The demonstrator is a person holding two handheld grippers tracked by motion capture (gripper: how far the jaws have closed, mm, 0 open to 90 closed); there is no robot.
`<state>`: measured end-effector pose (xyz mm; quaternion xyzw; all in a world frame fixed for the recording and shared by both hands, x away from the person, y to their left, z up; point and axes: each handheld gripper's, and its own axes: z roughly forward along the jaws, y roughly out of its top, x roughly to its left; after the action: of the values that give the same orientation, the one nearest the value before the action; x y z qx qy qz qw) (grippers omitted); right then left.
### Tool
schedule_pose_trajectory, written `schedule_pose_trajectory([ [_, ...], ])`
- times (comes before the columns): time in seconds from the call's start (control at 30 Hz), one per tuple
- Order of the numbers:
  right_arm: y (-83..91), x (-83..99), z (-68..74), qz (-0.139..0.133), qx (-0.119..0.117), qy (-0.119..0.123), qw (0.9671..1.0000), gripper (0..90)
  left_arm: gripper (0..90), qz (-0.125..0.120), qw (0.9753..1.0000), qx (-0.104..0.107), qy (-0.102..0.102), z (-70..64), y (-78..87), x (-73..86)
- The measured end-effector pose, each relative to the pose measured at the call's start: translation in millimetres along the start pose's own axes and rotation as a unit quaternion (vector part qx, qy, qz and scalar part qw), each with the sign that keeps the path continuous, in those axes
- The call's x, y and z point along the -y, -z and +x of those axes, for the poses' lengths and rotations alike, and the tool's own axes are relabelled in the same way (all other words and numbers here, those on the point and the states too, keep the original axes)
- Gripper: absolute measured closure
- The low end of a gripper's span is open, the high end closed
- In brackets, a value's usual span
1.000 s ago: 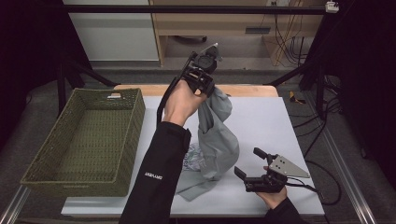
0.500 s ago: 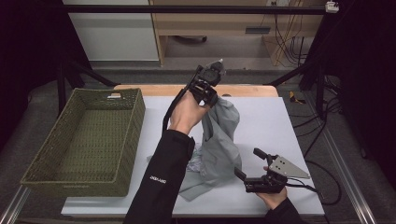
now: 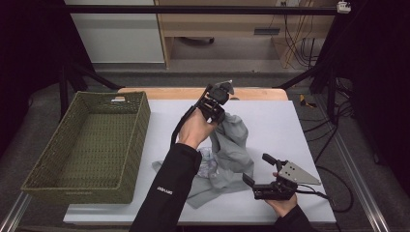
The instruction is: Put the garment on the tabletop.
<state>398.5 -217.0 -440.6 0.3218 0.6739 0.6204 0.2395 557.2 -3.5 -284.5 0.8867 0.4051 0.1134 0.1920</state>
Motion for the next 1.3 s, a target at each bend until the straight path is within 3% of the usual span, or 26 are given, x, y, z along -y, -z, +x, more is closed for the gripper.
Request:
schedule_pose_trajectory([
  [0.1,0.1,-0.2,-0.9,0.001,0.002,0.006,1.0000,0.4,77.6,-0.004,1.0000,0.003,-0.003,0.0,0.2,0.7],
  [0.2,0.0,-0.2,-1.0,-0.003,0.002,0.006,1.0000,0.4,54.9,-0.017,0.9996,0.020,0.001,1.2,1.9,1.2],
  [0.23,0.0,-0.2,-0.9,-0.003,0.001,0.006,1.0000,0.4,48.1,-0.017,0.9996,0.020,0.001,1.2,1.9,1.2],
  [0.27,0.0,-0.2,-0.9,-0.003,0.001,0.006,1.0000,0.4,48.1,-0.023,0.9995,0.020,0.001,1.5,2.4,1.5],
  [0.33,-0.1,-0.2,-1.0,-0.002,0.002,0.006,1.0000,0.4,31.1,-0.033,0.9993,0.019,-0.003,3.5,4.4,2.1],
  [0.4,-0.1,-0.2,-1.1,-0.002,0.002,0.006,1.0000,0.4,23.1,-0.048,0.9987,0.013,-0.009,2.6,7.3,3.2],
  [0.6,0.0,-0.3,-1.0,-0.003,0.002,0.005,1.0000,0.4,5.2,-0.073,0.9973,-0.001,-0.014,1.9,15.3,4.3],
  [0.77,0.3,-0.8,-0.7,-0.005,0.001,0.001,1.0000,0.4,1.5,-0.103,0.9944,-0.018,-0.016,2.6,21.1,8.4],
  [0.9,1.6,-1.4,-2.2,-0.002,0.003,0.004,1.0000,0.4,1.6,-0.152,0.9880,-0.017,-0.024,3.5,26.5,17.8],
  [0.93,1.2,-1.2,-2.4,-0.004,0.002,0.004,1.0000,0.4,1.7,-0.152,0.9880,-0.017,-0.024,3.5,26.5,17.8],
  [1.03,1.4,-1.4,-2.2,-0.004,0.002,0.003,1.0000,0.4,1.8,-0.186,0.9821,-0.013,-0.026,4.0,28.5,26.2],
  [1.07,1.7,-1.6,-2.4,-0.001,0.002,0.003,1.0000,0.4,1.8,-0.202,0.9788,-0.017,-0.029,5.2,29.7,32.9],
  [1.1,1.7,-1.8,-1.3,-0.001,0.002,-0.005,1.0000,0.4,1.8,-0.202,0.9788,-0.017,-0.029,5.2,29.7,32.9],
  [1.13,1.7,-1.8,-1.3,-0.001,0.002,-0.005,1.0000,0.4,1.8,-0.213,0.9765,-0.017,-0.030,6.2,30.5,36.6],
  [1.17,1.5,-1.5,-2.6,-0.001,0.002,0.004,1.0000,0.4,2.6,-0.238,0.9709,-0.013,-0.026,7.1,31.9,44.9],
  [1.2,1.4,-1.5,-2.5,-0.003,0.001,0.003,1.0000,0.4,2.6,-0.238,0.9709,-0.013,-0.026,7.1,31.9,44.9],
  [1.23,1.1,-1.7,-2.1,-0.006,0.001,0.000,1.0000,0.4,2.8,-0.257,0.9659,-0.012,-0.024,8.9,32.8,53.4],
  [1.27,1.3,-1.5,-2.9,-0.004,0.002,0.004,1.0000,0.4,2.8,-0.257,0.9659,-0.012,-0.024,8.9,32.8,53.4],
  [1.3,1.4,-1.6,-2.9,-0.004,0.002,0.003,1.0000,0.4,2.8,-0.272,0.9621,-0.005,-0.015,8.9,32.5,57.7],
])
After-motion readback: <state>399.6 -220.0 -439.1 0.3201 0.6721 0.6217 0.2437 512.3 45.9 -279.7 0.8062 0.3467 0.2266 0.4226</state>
